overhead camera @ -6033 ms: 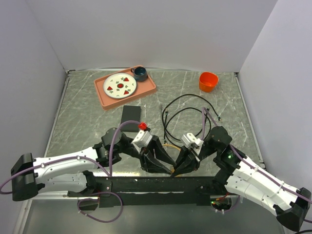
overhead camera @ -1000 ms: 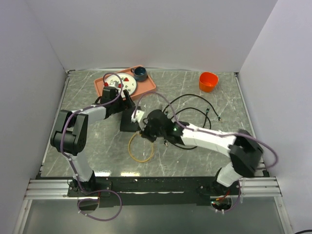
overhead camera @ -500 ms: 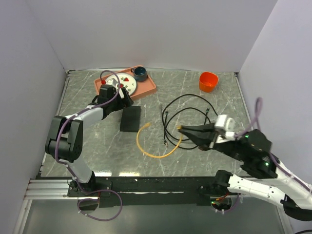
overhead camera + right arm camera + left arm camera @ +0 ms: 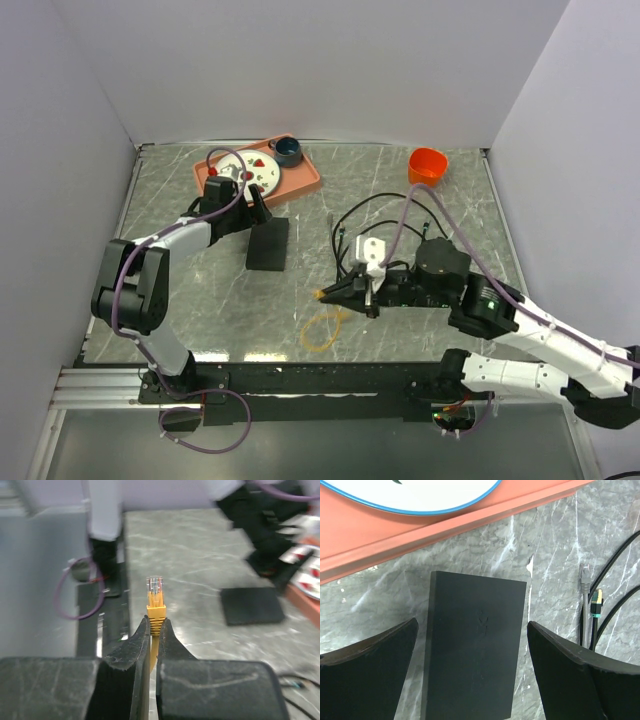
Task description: Insert the plug into the switch port
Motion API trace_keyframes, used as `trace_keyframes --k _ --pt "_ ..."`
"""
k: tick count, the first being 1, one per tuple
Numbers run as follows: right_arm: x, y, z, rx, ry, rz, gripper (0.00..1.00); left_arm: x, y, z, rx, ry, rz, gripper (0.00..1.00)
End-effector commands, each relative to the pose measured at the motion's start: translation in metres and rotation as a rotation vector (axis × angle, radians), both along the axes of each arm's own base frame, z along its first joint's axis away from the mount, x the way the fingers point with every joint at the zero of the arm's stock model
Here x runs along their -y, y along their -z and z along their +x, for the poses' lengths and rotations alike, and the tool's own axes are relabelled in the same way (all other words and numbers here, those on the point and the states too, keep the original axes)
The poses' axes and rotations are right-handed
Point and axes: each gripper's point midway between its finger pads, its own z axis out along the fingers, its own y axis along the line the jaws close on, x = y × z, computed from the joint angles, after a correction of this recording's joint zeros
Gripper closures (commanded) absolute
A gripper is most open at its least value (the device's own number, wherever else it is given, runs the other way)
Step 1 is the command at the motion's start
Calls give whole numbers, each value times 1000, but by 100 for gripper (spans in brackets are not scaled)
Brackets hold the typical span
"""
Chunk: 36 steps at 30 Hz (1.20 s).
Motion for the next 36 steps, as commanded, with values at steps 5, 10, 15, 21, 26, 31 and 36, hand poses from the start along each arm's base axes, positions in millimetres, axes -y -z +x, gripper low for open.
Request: trace_keyframes --k 5,10,15,21,26,31,36 --pt "0 -32 -31 86 -155 121 100 -6 -18 2 55 -3 32 3" --pt "-11 49 17 -8 1 -79 100 -3 -6 2 29 7 23 3" --pt "-12 120 76 -147 109 -168 100 0 1 3 18 20 16 3" --pt "-17 182 122 -253 243 -342 100 0 5 4 17 30 24 3" --pt "-21 210 164 -276 384 -443 100 0 11 3 15 46 38 3" --pt "-33 229 207 -235 473 -541 100 9 16 3 13 106 18 3" --pt "-40 250 237 -182 520 -608 100 20 23 5 14 161 -16 1"
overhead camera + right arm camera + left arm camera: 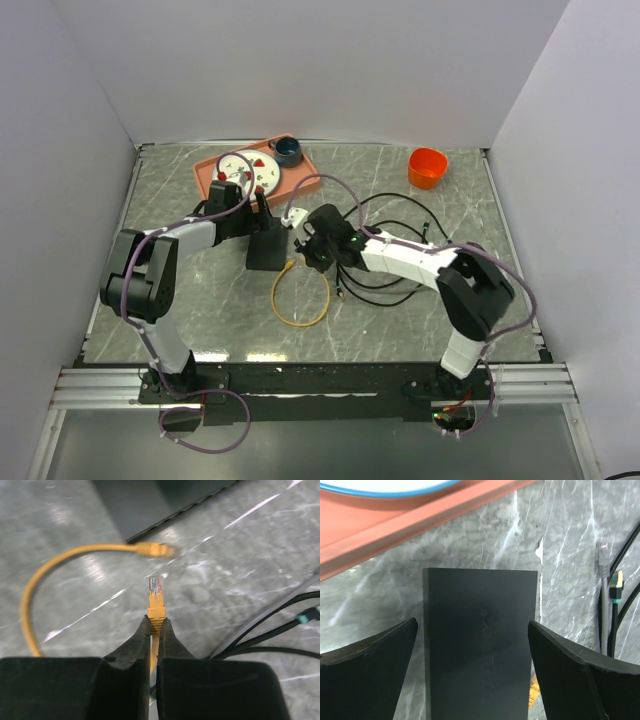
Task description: Insert the plug into the switch port
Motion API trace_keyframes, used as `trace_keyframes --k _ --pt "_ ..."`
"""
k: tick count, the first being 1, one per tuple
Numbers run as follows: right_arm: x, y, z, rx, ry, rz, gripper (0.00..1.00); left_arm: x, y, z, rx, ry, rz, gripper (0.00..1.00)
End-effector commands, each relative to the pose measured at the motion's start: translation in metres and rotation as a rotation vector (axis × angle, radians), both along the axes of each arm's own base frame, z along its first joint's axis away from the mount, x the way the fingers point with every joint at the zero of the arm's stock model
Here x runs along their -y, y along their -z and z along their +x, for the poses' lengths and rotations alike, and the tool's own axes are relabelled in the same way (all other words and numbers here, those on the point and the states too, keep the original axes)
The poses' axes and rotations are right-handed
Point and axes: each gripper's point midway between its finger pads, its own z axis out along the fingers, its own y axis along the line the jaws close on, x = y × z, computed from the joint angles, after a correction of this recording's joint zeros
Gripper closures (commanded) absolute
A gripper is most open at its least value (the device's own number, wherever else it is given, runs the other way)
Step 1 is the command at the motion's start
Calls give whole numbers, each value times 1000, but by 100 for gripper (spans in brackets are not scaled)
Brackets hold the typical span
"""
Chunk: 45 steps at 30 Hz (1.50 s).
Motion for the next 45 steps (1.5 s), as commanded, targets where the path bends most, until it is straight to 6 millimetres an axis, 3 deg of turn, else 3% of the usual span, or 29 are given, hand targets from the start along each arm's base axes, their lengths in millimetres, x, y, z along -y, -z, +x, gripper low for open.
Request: trace_keyframes --k 1,9,18,24,25,27,28,29,32,36,42,45 --pt "-5 -3 41 114 49 -53 100 15 -4 10 44 81 -45 1" --pt "-2 27 47 94 76 -102 100 37 -4 30 38 155 -106 7" --pt "-4 25 55 102 92 -94 100 64 -5 54 49 203 -121 9" --pt "-10 22 55 91 89 -77 100 49 -7 55 62 126 -65 6" --pt "-11 21 53 88 84 -74 100 44 -20 55 91 107 -56 5" --pt "-16 21 46 95 68 -62 100 31 -22 50 104 58 -14 4" --pt "-17 21 44 96 63 -65 100 27 -38 49 138 43 -8 3" --pt "-18 23 42 96 61 -73 100 21 -41 48 149 19 12 3" --pt "-21 36 31 68 44 -119 100 12 -57 38 178 -11 25 2" --pt "-28 43 5 60 -12 -133 100 6 -60 26 177 -25 34 1" --pt "-48 47 -63 81 -186 -173 100 2 -66 14 185 -29 30 1" --pt "-57 40 -96 90 -273 -101 100 2 -69 8 182 -24 22 1"
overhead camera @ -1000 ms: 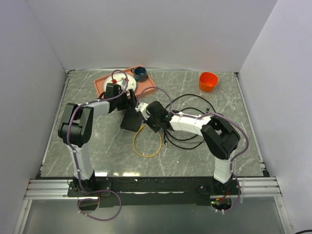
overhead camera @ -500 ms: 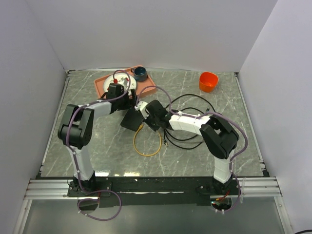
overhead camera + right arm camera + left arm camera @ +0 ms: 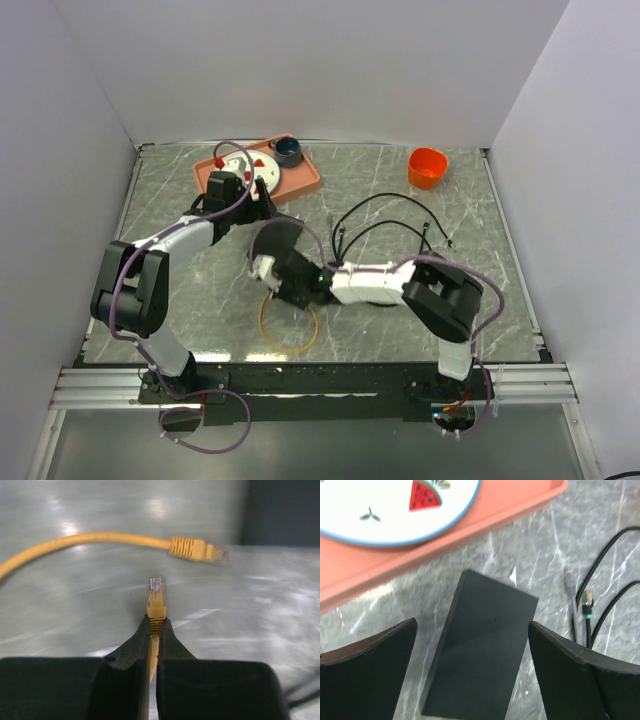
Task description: Insert the plug into the switch port
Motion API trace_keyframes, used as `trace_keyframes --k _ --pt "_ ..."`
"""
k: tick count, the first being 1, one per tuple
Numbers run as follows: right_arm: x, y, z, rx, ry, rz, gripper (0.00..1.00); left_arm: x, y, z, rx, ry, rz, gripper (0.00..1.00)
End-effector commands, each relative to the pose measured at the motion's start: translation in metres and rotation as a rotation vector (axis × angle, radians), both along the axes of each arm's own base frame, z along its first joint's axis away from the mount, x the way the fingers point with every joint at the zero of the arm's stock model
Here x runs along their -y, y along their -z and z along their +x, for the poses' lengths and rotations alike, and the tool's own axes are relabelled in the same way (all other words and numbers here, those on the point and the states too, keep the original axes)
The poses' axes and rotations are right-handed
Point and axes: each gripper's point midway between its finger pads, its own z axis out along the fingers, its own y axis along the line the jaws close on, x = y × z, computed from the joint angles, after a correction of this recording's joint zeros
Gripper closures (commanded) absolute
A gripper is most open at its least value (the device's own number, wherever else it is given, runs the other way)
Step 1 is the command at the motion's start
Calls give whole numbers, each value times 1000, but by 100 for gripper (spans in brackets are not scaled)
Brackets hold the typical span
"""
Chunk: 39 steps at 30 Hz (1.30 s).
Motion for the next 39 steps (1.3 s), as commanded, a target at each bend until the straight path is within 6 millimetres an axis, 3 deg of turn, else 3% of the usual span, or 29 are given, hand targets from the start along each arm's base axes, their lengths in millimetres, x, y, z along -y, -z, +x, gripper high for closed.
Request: trace_keyframes --k 1,4,5,9,13,16,20,27,33,39 --pt "-9 -25 -39 12 -98 112 100 -1 -18 -7 39 7 -11 1" --pt "9 -31 -18 56 43 127 100 5 -25 -22 46 43 -54 3" --pt "20 -31 -1 60 117 117 100 8 -29 -26 54 47 -82 4" --pt "33 -29 34 -10 275 139 100 17 -38 -47 99 94 -152 5" --pt "26 -20 61 15 287 80 100 16 -31 -43 76 81 -133 5" --pt "19 -7 63 -4 253 47 100 18 -26 -35 66 82 -126 5" --pt "13 -5 63 -7 233 74 100 20 -18 -23 52 81 -115 5" --pt "13 -11 64 8 243 100 100 24 25 -8 -35 91 -76 8" --pt "8 -19 72 38 248 118 100 27 46 -13 -57 133 -62 10" --pt "1 -27 77 55 246 143 100 31 55 -22 -76 168 -80 14"
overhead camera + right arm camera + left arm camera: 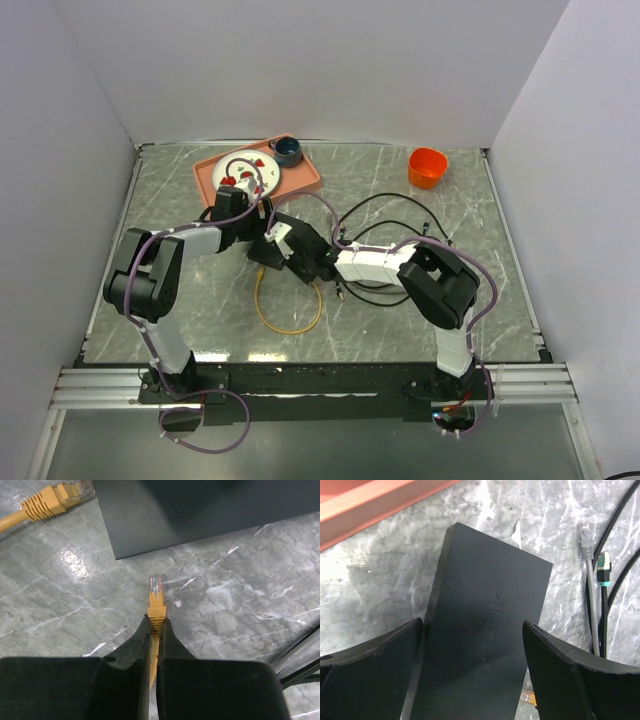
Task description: Insert the plug into the switch port
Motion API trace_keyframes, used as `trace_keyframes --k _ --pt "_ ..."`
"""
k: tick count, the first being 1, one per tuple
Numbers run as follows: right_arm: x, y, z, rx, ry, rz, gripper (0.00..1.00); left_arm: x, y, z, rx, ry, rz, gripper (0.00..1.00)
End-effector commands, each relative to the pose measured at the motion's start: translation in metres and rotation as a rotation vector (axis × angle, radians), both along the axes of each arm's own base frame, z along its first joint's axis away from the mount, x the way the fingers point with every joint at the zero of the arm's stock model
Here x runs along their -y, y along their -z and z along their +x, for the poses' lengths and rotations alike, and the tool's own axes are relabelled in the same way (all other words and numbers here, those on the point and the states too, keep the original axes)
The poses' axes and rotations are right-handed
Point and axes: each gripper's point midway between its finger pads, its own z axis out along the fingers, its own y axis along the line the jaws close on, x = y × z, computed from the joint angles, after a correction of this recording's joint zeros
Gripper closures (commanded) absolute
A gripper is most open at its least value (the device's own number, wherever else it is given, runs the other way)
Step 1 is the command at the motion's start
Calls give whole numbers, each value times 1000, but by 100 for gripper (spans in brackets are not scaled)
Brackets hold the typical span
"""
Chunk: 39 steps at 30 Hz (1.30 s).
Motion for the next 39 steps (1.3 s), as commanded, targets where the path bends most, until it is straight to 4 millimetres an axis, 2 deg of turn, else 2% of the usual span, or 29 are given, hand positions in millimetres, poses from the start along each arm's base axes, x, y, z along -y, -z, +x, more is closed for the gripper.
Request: trace_keyframes --k 1,9,13,21,29,39 --pt "-18 -27 15 78 2 72 100 10 -6 1 44 55 -27 14" --pt "-22 -43 18 118 4 118 100 12 2 -2 24 70 -32 17" --pt "-25 -43 19 118 0 122 100 13 4 -3 17 72 -38 17" --pt "-27 -30 21 95 2 88 100 15 4 -5 9 78 -49 17" --pt "-28 -27 20 94 -4 87 100 17 4 -4 1 83 -63 18" --pt "-29 -15 8 70 -14 80 100 17 5 -4 -20 60 -76 17"
